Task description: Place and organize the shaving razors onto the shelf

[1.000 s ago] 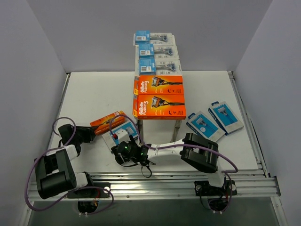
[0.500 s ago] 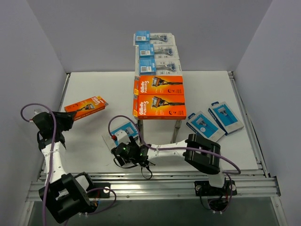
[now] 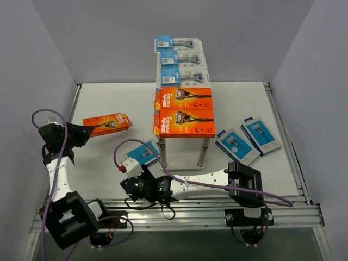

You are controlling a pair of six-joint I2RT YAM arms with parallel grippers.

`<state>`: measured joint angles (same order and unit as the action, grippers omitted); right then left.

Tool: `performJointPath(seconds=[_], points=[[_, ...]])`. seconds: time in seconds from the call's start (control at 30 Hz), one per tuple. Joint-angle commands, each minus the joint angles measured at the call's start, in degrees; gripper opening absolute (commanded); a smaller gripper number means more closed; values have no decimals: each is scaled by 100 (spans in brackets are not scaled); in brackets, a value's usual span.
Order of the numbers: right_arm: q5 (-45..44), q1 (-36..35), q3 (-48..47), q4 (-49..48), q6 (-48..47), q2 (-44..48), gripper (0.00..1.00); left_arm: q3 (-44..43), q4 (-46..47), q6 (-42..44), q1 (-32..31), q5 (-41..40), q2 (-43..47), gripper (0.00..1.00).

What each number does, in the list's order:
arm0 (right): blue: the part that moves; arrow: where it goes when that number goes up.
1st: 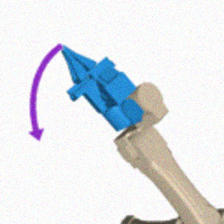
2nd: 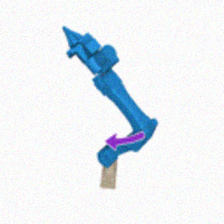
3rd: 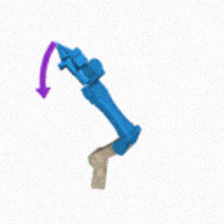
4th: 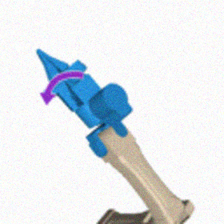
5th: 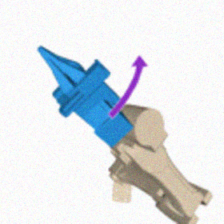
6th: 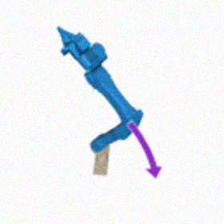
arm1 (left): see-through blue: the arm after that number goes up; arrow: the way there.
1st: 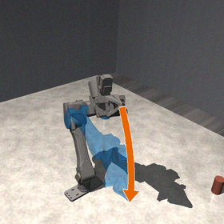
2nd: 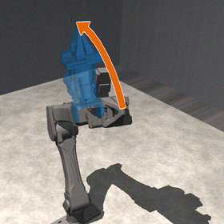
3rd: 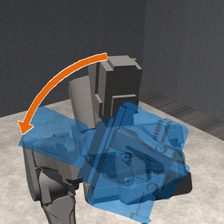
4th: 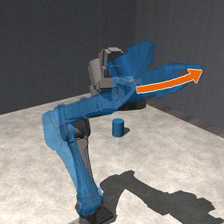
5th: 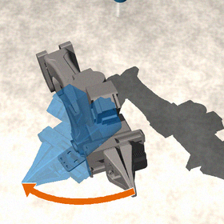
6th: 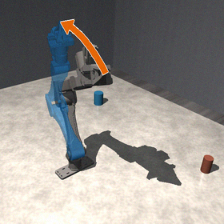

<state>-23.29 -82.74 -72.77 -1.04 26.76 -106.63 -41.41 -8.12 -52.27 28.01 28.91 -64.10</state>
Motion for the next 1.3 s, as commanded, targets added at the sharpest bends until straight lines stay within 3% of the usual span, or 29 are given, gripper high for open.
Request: performJointPath(seconds=[0.0, 0.23, 0.4, 0.6, 0.87, 0.97, 1.13, 1.27], points=[[-448, -216, -159, 552, 145, 353, 60, -482, 197, 384, -242, 300, -33, 2], [-879, -936, -18, 1113, 391, 485, 36, -614, 302, 437, -401, 546, -244, 2], [-1107, -1489, 96, 1422, 654, 696, 28, -711, 434, 437, -472, 659, -393, 2], [-2256, -2149, 578, 2166, 1847, 1284, 0, -939, 715, 340, -621, 1134, -937, 2], [-2856, -2738, 1792, 3083, 4623, 2023, 0, -1264, 970, 376, -1017, 1293, -1351, 2], [-2839, -2791, 2065, 3381, 5223, 2067, 0, -1299, 1040, 384, -1131, 1302, -1448, 2], [-2857, -2984, 2311, 4331, 7346, 2119, 0, -1414, 1137, 463, -1385, 1214, -1702, 2], [-2743, -3090, 2610, 4656, 8300, 2339, 0, -1519, 1312, 463, -1491, 1310, -2010, 2]])
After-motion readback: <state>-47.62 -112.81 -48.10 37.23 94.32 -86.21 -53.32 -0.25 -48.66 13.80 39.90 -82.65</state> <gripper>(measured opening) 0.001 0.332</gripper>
